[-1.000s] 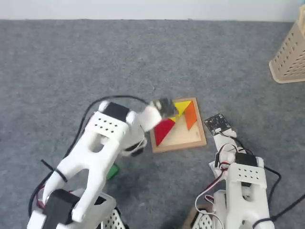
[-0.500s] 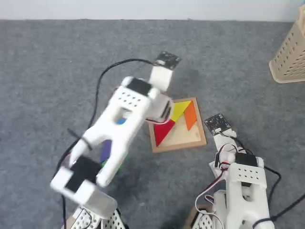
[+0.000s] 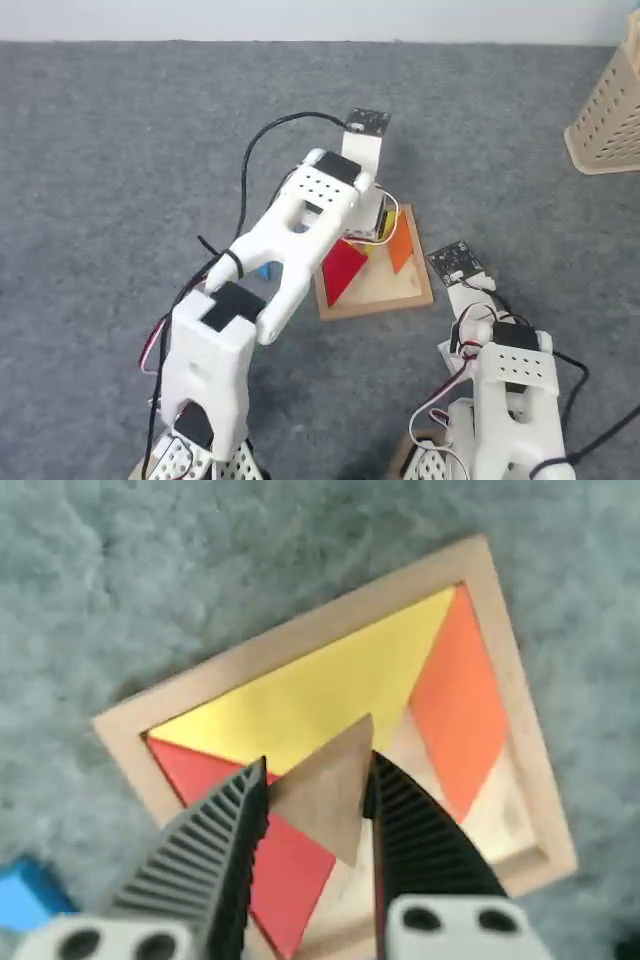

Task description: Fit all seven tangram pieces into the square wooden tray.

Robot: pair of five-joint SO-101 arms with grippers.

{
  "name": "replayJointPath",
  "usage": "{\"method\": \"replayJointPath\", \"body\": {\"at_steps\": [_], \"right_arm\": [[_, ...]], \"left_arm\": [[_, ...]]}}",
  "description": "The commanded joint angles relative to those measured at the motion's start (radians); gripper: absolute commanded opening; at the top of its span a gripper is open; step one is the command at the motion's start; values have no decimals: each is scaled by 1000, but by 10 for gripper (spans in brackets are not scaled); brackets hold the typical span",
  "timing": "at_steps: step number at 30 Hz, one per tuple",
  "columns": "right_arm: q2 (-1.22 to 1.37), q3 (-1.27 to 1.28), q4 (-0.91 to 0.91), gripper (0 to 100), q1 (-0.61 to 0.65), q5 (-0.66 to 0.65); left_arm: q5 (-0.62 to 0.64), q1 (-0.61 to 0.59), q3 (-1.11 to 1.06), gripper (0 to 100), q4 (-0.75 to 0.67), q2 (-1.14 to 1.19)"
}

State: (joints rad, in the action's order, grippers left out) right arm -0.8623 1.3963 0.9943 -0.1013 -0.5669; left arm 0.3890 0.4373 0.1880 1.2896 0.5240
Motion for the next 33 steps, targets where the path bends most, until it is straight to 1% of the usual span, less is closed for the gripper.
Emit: {"method": "replayJointPath", "body": {"at_steps": [1,6,9,12,24,26,28,31,33], "right_arm": [[-13,0,-15,6,-16,-14],[-13,0,-15,6,-16,-14],[-13,0,-15,6,-16,-14],[-13,0,-15,6,-16,-14],[-13,0,-15,6,-16,-14],[-13,0,-15,6,-16,-14],[-13,0,-15,6,-16,-14],[-13,0,-15,6,-15,-14],[-13,0,-15,6,-15,-14]], "left_arm": [[26,31,56,111,-14,-14],[28,86,58,114,2,-11],[28,103,59,148,15,-11],[28,103,54,178,15,-9],[21,84,56,178,29,-11],[-11,68,54,177,34,-12],[-80,61,59,155,58,-20],[-163,78,54,64,66,-37],[-190,101,53,24,66,-32]]}}
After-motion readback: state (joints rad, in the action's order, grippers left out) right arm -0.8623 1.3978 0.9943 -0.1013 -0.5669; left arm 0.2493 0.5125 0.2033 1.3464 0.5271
